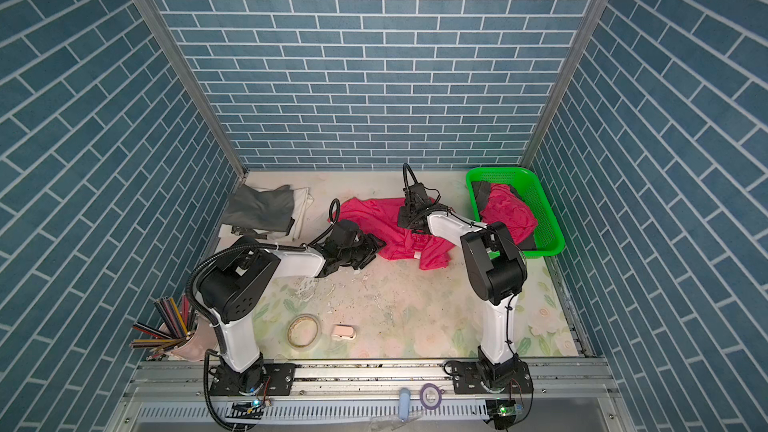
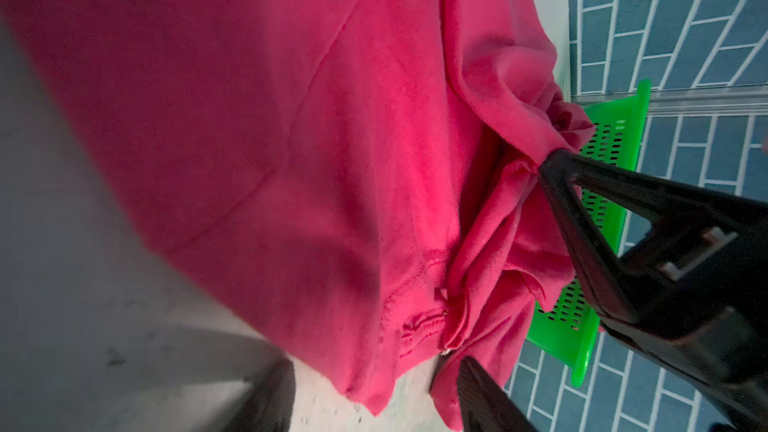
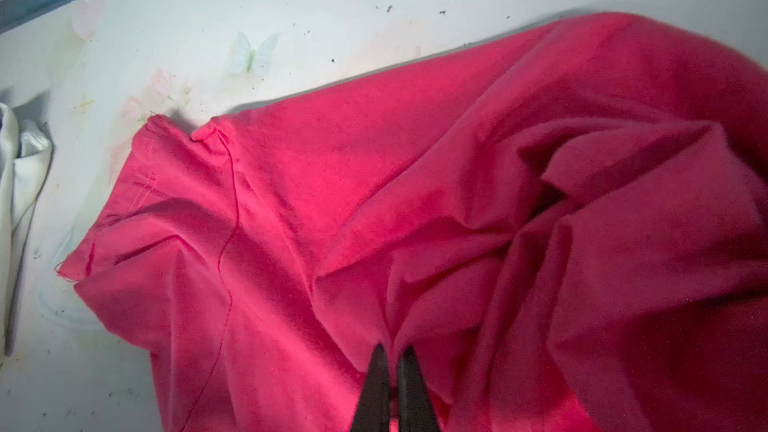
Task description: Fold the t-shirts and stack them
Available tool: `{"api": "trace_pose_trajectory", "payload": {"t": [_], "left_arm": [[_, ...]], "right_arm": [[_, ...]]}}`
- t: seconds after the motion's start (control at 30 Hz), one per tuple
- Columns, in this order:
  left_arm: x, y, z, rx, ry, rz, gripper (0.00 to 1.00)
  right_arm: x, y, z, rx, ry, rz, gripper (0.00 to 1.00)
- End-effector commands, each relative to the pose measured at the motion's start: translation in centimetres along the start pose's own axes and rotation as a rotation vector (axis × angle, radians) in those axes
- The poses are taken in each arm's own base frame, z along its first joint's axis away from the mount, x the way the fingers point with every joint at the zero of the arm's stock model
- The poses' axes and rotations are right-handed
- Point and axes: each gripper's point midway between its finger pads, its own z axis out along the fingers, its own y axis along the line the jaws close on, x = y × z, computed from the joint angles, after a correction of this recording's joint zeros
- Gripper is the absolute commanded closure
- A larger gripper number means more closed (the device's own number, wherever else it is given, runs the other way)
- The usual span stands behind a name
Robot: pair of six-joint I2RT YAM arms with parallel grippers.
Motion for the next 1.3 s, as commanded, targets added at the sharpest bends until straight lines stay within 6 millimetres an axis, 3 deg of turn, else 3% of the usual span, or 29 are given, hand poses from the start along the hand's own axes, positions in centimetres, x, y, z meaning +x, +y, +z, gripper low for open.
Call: {"api": "trace_pose_trajectory", "payload": {"t": [0.0, 0.07, 0.27, 0.43, 0.57, 0.7, 0.9, 1.0, 1.07, 1.13, 1.2, 1.27], "left_arm": [[0.2, 4.8, 1.2, -0.17, -0.02, -0.001, 0.38], [0.2, 5.3, 1.6, -0.179, -0.02, 0.004, 0.45], [0.1, 5.0, 3.1, -0.145, 0.011, 0.109, 1.0], [-1.5, 2.4, 0.8, -0.089, -0.031, 0.198, 1.0], [-5.1, -1.9, -5.1, -0.126, -0.184, 0.351, 1.0], [-8.7, -4.6, -11.8, -0.113, -0.336, 0.396, 1.0], [-11.8, -6.0, -20.6, -0.103, -0.492, 0.42, 1.0], [-12.9, -7.4, -25.6, -0.056, -0.599, 0.422, 1.0], [-13.9, -8.3, -28.6, -0.023, -0.673, 0.413, 1.0], [-15.4, -8.9, -30.7, -0.018, -0.736, 0.408, 1.0], [-17.1, -8.8, -31.3, -0.034, -0.762, 0.395, 1.0], [-18.7, -8.4, -30.4, -0.044, -0.767, 0.382, 1.0]], "right_arm": [[-2.7, 1.1, -2.2, -0.061, -0.071, -0.005, 1.0], [-3.2, 1.1, -2.7, -0.068, -0.083, -0.006, 1.0], [-4.7, 0.8, -4.0, -0.09, -0.112, -0.011, 1.0], [-7.2, 0.7, -7.2, -0.115, -0.169, -0.025, 1.0], [-10.6, 0.5, -12.9, -0.15, -0.296, -0.039, 1.0], [-13.1, 1.3, -19.2, -0.185, -0.427, -0.08, 1.0], [-13.8, 2.5, -28.6, -0.235, -0.572, -0.123, 1.0], [-13.9, 2.6, -31.9, -0.234, -0.632, -0.136, 1.0], [-14.5, 2.4, -32.7, -0.222, -0.645, -0.141, 1.0], [-15.5, 1.2, -31.5, -0.186, -0.623, -0.122, 1.0], [-16.6, -0.6, -29.2, -0.161, -0.588, -0.082, 1.0], [-17.5, -2.0, -25.9, -0.157, -0.535, -0.05, 1.0]]}}
